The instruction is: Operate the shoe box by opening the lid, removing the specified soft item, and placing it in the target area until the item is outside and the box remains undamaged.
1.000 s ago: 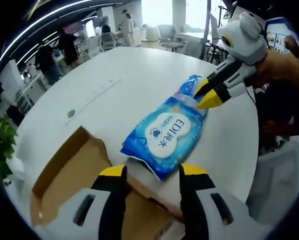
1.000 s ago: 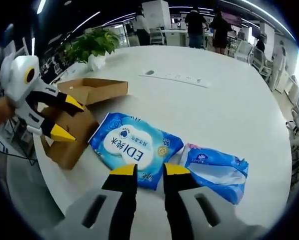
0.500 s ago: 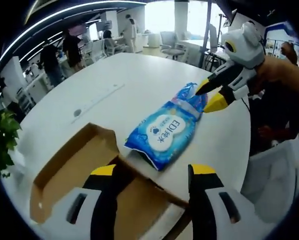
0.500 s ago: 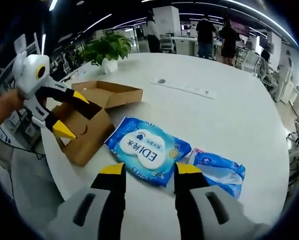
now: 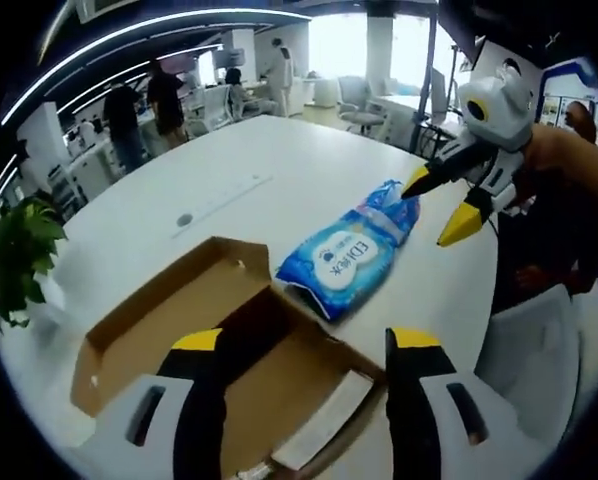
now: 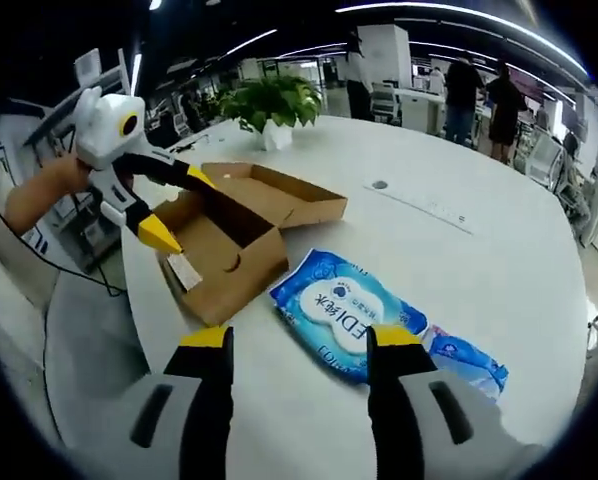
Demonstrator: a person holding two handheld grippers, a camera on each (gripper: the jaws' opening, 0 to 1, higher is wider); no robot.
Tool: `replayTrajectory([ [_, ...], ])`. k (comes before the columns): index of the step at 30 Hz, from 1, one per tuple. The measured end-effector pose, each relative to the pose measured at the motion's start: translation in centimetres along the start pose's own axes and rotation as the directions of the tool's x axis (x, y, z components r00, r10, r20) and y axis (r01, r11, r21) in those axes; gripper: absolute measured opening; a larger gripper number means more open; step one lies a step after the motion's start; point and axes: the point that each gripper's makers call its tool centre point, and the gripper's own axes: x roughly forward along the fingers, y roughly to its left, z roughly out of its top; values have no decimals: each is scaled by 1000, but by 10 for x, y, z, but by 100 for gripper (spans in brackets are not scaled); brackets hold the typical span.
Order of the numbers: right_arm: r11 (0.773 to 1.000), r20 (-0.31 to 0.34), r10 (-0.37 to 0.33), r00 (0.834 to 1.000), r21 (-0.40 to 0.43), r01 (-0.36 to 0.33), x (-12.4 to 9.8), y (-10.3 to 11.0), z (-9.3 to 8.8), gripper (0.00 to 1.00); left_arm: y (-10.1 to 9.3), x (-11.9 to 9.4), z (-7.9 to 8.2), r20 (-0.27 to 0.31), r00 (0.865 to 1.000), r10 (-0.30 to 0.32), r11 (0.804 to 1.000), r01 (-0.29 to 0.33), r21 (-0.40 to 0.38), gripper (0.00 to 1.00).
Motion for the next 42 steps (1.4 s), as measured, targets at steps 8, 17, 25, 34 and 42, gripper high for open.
replayTrajectory([
  [8,988,-22,101,995,-113,-103,12,30,16,59,15,-25,-15,40,999,25,999,-24,-24,75],
  [17,948,-41,246,968,-199,-250,29,63,36,63,35,-54,-40,88,994,61,996,-56,-63,86],
  [25,916,-72,297,952,-262,-305,48,78,46,63,58,-83,-69,118,985,125,986,-110,-128,89],
  [34,883,-114,340,933,-302,-359,64,92,49,63,91,-112,-101,100,969,225,960,-203,-193,86],
  [42,848,-169,356,919,-354,-394,80,101,49,63,106,-123,-136,43,957,286,920,-262,-290,82],
])
